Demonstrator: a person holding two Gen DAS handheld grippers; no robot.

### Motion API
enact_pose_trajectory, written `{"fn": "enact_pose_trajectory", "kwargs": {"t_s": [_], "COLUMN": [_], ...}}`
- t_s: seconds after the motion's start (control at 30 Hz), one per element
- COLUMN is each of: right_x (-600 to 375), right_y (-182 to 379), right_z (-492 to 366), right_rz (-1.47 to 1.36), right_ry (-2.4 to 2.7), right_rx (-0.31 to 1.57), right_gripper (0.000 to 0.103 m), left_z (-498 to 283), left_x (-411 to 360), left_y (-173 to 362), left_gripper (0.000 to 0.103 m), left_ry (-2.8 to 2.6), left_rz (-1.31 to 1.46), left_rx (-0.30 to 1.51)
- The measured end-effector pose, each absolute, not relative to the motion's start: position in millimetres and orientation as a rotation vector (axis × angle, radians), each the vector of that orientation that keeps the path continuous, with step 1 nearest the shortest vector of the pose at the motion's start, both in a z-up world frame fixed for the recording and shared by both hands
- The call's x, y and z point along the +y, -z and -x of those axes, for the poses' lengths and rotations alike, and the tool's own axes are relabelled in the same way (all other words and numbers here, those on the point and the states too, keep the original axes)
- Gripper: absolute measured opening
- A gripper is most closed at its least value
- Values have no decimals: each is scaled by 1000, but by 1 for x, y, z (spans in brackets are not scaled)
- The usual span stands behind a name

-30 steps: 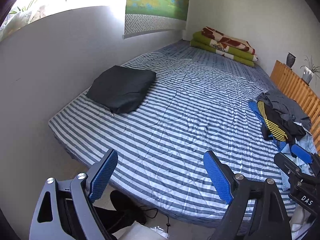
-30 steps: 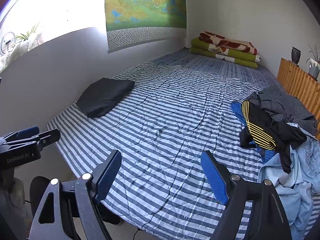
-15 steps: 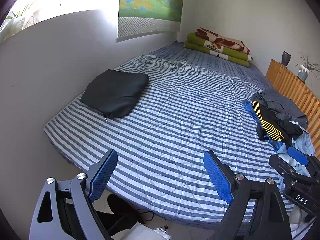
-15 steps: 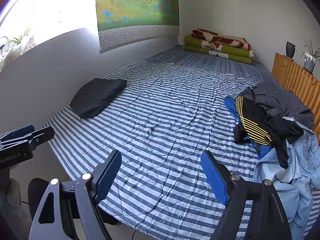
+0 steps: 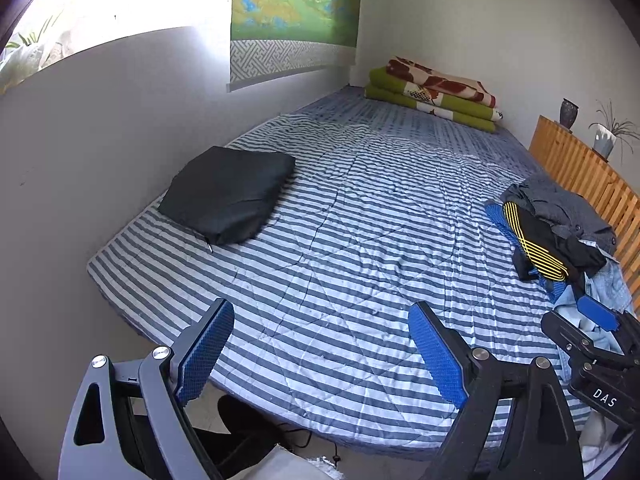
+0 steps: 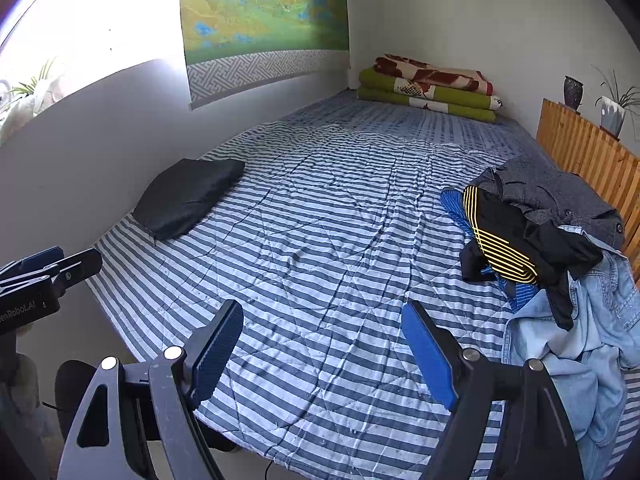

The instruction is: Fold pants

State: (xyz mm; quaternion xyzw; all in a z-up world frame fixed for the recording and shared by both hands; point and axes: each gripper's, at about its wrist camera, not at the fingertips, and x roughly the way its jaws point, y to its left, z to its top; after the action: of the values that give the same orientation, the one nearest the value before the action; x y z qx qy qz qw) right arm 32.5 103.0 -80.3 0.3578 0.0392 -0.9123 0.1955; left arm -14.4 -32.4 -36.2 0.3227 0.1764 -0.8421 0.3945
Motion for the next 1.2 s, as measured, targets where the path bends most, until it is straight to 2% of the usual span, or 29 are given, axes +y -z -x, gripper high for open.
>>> {"fn": "enact_pose_trajectory", "kwargs": {"t_s": [1.2], "right_x": [104], "right_y": [83], "right_z": [-28], "right_rz": [-1016], "right_ry": [2571], "right_rx": [93], "right_gripper": [78], "left_z": [17], "left_x": [-35], "left_y": [37], "left_gripper": [91], "left_ry": [2139], "left_rz": [-817], "left_rx": [460]}}
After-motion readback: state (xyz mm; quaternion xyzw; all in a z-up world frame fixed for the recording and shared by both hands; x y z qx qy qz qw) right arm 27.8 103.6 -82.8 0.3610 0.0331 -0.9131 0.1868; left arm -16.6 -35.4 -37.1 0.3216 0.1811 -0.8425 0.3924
